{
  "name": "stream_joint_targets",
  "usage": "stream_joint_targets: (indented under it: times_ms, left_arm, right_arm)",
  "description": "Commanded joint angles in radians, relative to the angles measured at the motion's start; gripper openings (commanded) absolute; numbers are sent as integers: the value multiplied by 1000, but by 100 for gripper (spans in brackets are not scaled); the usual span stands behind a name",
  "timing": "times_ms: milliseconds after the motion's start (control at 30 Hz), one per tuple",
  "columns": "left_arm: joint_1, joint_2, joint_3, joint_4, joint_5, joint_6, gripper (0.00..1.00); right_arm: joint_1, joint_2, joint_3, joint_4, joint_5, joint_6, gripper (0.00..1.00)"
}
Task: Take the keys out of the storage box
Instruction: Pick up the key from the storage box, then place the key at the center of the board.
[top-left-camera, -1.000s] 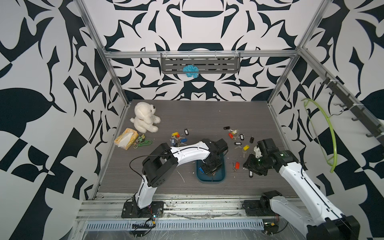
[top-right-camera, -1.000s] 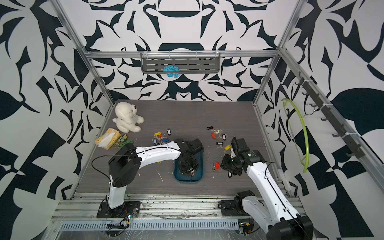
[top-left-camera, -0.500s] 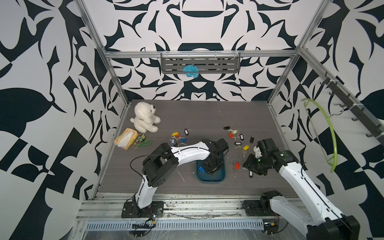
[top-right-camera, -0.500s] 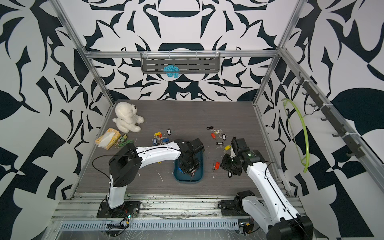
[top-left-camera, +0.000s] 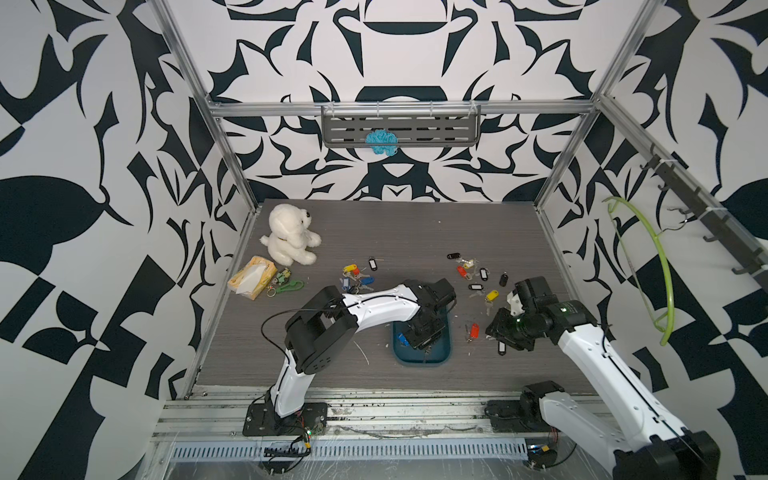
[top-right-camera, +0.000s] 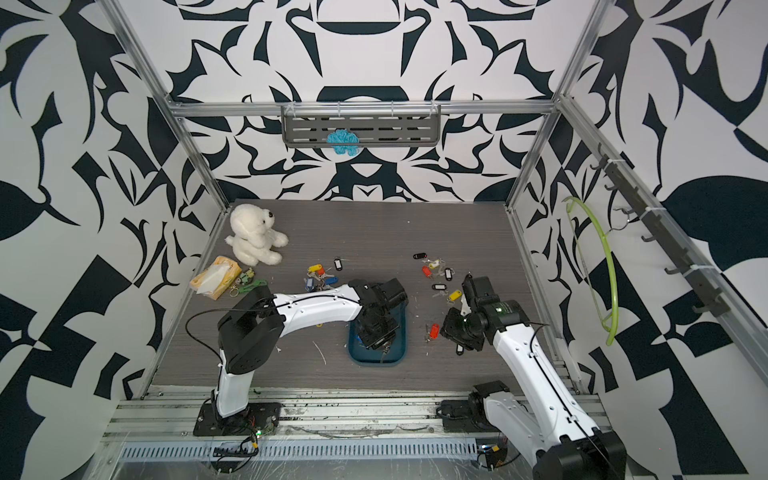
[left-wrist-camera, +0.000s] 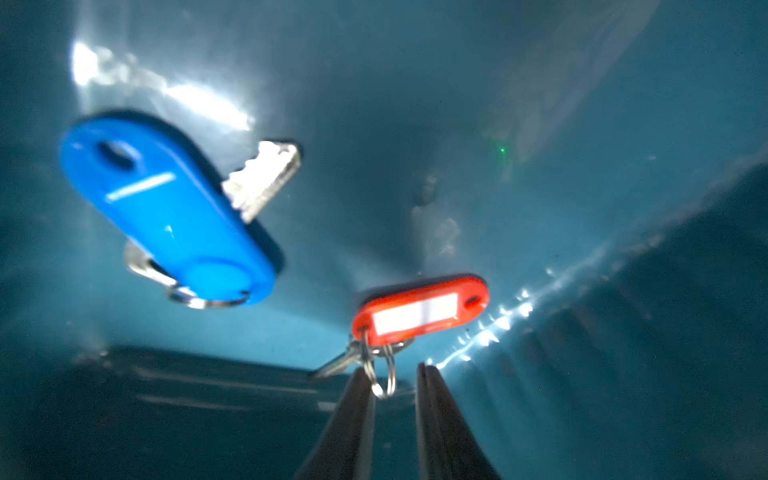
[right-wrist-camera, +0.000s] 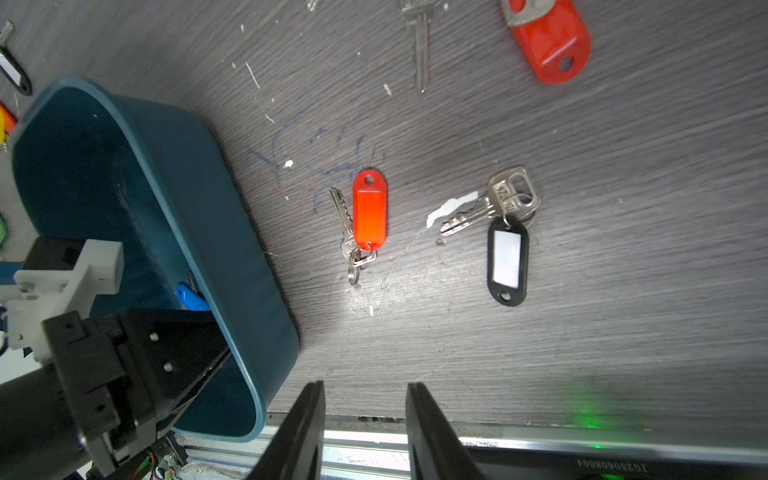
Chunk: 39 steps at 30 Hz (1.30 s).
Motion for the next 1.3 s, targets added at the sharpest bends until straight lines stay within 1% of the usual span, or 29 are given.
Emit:
stream_joint_targets:
  times_ms: [0, 167, 233, 367, 433, 467, 633, 833, 933, 1033, 1067, 1167, 1267]
  left_arm:
    - [5, -12, -22, -30, 1, 5, 26]
    - [5, -11, -28, -29, -2, 9, 22]
    - [5, -9, -35, -24, 0, 11, 19]
    - [5, -19, -38, -27, -10, 17, 9]
    - [5, -25, -24, -46, -22, 33, 1]
    - [5, -29, -12, -61, -33, 44, 0]
    - [5, -69, 77, -147, -116, 119, 0]
    - [5, -149, 249, -301, -269, 239, 0]
    - [9, -202, 289, -374, -334, 260, 0]
    - [34, -283, 248, -409, -353, 258, 0]
    - [47, -317, 214, -416, -357, 256, 0]
    - [96, -422, 91, -444, -366, 256, 0]
    - [165, -532, -64, -454, -347, 260, 0]
  right_arm:
    - [-4, 2, -3, 4, -5, -12, 38]
    - [-4, -1, -1, 3, -5, -13, 38]
    - [-4, -4, -2, 1, -5, -13, 38]
    - [-4, -8, -3, 0, -4, -13, 38]
    - [-4, -8, -2, -1, -4, -14, 38]
    - [-5, -8, -2, 0, -4, -14, 38]
    - [-4, -8, -1, 0, 1, -13, 38]
    - [-4, 0, 3, -5, 4, -11, 38]
    - [-4, 9, 13, -10, 5, -12, 38]
    - [-4, 21, 39, -17, -30, -38, 38]
    - [-3, 28, 54, -13, -54, -54, 38]
    - [20, 55, 113, -30, -80, -85, 39]
    - [90, 98, 182, -48, -87, -92, 41]
